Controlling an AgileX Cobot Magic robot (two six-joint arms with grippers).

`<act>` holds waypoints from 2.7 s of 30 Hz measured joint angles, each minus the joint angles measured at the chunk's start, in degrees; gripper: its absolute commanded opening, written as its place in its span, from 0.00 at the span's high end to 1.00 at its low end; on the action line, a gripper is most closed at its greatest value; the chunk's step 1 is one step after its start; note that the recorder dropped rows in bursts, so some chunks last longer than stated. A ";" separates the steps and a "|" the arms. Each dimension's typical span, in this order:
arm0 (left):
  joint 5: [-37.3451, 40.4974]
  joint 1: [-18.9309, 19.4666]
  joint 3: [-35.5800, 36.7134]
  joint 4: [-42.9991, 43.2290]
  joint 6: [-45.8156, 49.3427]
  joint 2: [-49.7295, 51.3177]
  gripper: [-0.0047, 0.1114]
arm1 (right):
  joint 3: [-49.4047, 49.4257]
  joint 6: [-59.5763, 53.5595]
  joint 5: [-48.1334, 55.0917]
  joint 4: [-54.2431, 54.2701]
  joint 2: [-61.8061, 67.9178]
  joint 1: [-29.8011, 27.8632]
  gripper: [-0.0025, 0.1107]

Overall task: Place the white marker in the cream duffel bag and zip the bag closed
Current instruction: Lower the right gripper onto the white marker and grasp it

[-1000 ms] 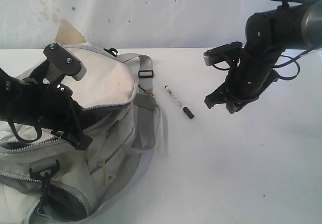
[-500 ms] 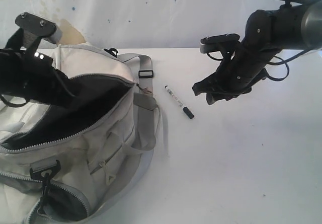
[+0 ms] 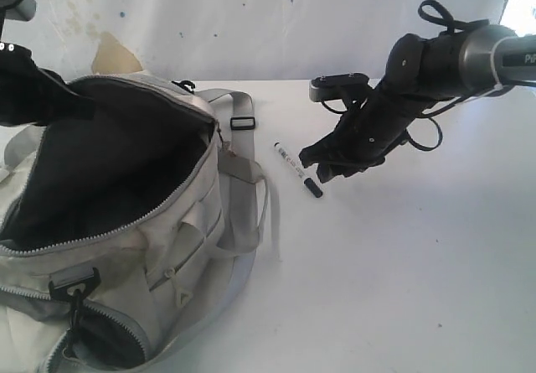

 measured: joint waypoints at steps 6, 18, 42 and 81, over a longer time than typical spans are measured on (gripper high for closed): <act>-6.78 0.14 -0.57 0.00 4.16 0.00 0.95 | -0.10 -4.14 -6.98 3.35 1.49 0.00 0.62; -11.55 0.14 -0.79 0.00 4.52 0.00 0.95 | -0.42 -11.79 -12.20 3.77 1.73 3.64 0.62; -11.55 0.14 -0.79 0.00 4.62 0.00 0.95 | -0.56 -11.92 -19.16 4.52 8.31 5.56 0.91; -11.55 0.14 -0.79 0.00 4.51 0.00 0.95 | -0.57 -8.27 22.53 -1.37 -8.87 5.56 0.98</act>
